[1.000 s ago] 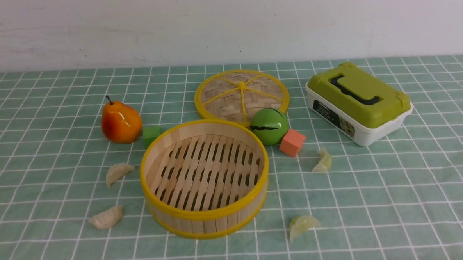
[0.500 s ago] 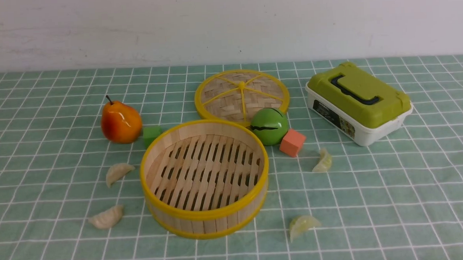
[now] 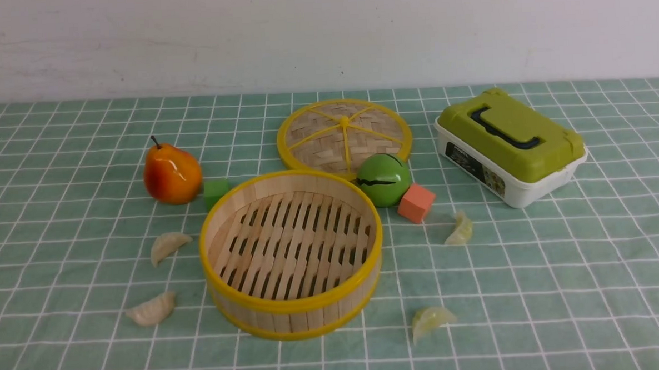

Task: Put the dumplings into the steamer on the table with the blue tablecloth.
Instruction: 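Reach for and grasp a dumpling on the table with the left gripper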

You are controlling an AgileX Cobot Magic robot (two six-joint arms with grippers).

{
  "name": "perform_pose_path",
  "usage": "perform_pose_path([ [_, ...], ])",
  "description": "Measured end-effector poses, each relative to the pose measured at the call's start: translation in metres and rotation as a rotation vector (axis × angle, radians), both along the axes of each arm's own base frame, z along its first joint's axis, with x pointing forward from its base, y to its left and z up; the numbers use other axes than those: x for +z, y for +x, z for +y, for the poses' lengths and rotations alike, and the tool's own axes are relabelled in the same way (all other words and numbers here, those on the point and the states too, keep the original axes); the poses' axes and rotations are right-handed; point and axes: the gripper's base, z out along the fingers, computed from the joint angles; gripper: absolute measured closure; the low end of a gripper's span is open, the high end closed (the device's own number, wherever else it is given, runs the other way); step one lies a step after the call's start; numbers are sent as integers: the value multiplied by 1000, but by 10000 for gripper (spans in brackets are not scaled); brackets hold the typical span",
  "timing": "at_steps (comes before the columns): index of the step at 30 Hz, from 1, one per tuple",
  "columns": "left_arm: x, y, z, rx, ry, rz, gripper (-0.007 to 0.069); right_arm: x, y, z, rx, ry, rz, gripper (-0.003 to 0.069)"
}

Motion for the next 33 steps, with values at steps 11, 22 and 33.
perform_pose_path([
  [11,23,-14,0,-170,-273,-282,618,20,-8,-3,147,454,-267,419],
  [22,125,3,0,-120,-275,32,617,70,-3,4,147,241,-221,661],
  [33,108,110,-6,-65,-362,893,615,91,53,-6,-40,110,508,664],
])
